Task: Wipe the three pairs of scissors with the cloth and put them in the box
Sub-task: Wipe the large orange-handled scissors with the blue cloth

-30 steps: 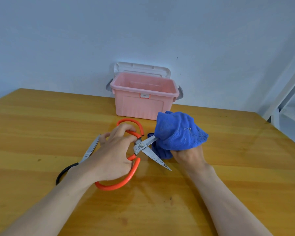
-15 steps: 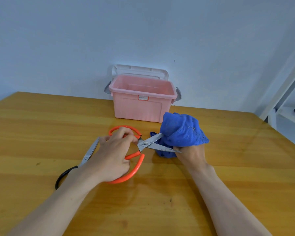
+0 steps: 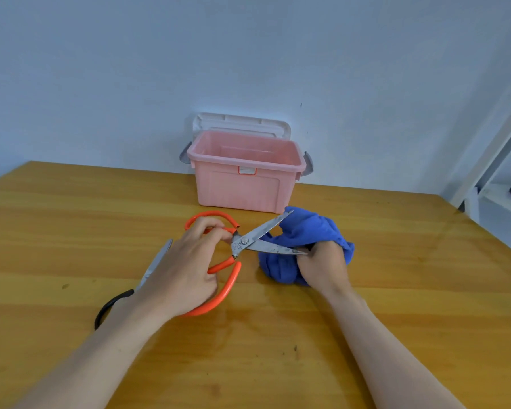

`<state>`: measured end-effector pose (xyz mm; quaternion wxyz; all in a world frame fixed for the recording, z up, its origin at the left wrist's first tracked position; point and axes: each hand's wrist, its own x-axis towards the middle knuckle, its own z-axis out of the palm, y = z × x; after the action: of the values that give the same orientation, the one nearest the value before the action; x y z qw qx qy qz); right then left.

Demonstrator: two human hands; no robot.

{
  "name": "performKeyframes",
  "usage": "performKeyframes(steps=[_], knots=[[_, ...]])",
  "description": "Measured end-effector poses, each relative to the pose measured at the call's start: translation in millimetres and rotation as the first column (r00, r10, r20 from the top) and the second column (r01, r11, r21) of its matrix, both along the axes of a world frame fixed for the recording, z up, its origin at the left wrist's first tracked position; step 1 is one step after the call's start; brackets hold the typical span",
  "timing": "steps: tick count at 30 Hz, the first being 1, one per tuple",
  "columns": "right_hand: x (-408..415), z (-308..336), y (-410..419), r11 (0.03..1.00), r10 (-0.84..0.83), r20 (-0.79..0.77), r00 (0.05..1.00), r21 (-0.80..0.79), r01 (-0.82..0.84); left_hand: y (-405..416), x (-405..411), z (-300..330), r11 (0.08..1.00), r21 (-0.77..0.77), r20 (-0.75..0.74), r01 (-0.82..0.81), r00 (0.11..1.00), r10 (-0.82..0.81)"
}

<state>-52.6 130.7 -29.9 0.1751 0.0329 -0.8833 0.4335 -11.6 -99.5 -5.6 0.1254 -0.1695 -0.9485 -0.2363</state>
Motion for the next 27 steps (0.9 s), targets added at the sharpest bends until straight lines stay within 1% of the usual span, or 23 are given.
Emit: performKeyframes(steps=[1,2,4,7,9,11,15,16,17,18,19,21,22,23,24,25,26,27], knots=[[0,2,0,0.999,0.009,0.005,1.0,-0.034,-0.009,0,0,-1,1.0,0.029,-0.024,-0.01,1.0,0.011],[0,4,2,0.995,0.016,0.011,1.0,-0.102,-0.015,1,-1,-3,0.998,0.057,-0.047,-0.021,0.999,0.024],[2,7,6,0.958,0.055,0.003,0.998,-0.283,-0.052,2,-3,-7,0.995,0.089,-0.07,-0.041,0.996,0.048],[5,9,8,0.898,0.096,-0.001,0.995,-0.432,-0.087,4,-3,-12,0.997,0.037,-0.096,-0.071,0.993,0.074],[5,9,8,0.819,0.115,0.033,0.993,-0.569,-0.076,3,-3,-15,0.997,-0.005,-0.121,-0.079,0.99,0.078],[4,10,11,0.702,0.157,0.053,0.986,-0.708,-0.074,3,-5,-16,0.996,-0.037,-0.133,-0.075,0.989,0.07],[10,19,11,0.567,0.252,0.052,0.966,-0.817,-0.104,2,-5,-15,0.995,-0.067,-0.155,-0.077,0.986,0.065],[14,22,9,0.555,0.283,0.052,0.958,-0.823,-0.119,2,-5,-15,0.994,-0.07,-0.153,-0.08,0.986,0.069],[18,25,6,0.568,0.306,0.045,0.951,-0.81,-0.144,3,-4,-14,0.993,-0.079,-0.152,-0.084,0.986,0.072],[22,27,4,0.617,0.313,0.034,0.949,-0.768,-0.176,4,-4,-13,0.992,-0.087,-0.155,-0.089,0.985,0.075],[25,29,1,0.694,0.304,0.024,0.952,-0.69,-0.204,5,-4,-13,0.991,-0.099,-0.16,-0.095,0.984,0.078],[31,32,-6,0.861,0.257,0.045,0.965,-0.465,-0.207,8,-2,-12,0.986,-0.133,-0.167,-0.099,0.983,0.076],[33,32,-11,0.923,0.213,0.086,0.973,-0.343,-0.172,10,-1,-11,0.984,-0.153,-0.174,-0.093,0.982,0.065],[34,31,-16,0.963,0.167,0.128,0.978,-0.234,-0.134,13,1,-9,0.981,-0.173,-0.185,-0.083,0.981,0.051],[36,30,-22,0.987,0.122,0.155,0.98,-0.12,-0.104,17,3,-8,0.979,-0.189,-0.195,-0.073,0.98,0.035],[39,29,-28,0.995,0.096,0.136,0.986,-0.01,-0.096,21,5,-5,0.978,-0.197,-0.2,-0.063,0.979,0.022],[41,29,-34,0.991,0.088,0.087,0.992,0.093,-0.096,24,7,-3,0.978,-0.199,-0.208,-0.054,0.978,0.012],[43,28,-37,0.985,0.091,0.029,0.995,0.147,-0.094,27,9,-1,0.978,-0.202,-0.219,-0.052,0.976,0.006]])
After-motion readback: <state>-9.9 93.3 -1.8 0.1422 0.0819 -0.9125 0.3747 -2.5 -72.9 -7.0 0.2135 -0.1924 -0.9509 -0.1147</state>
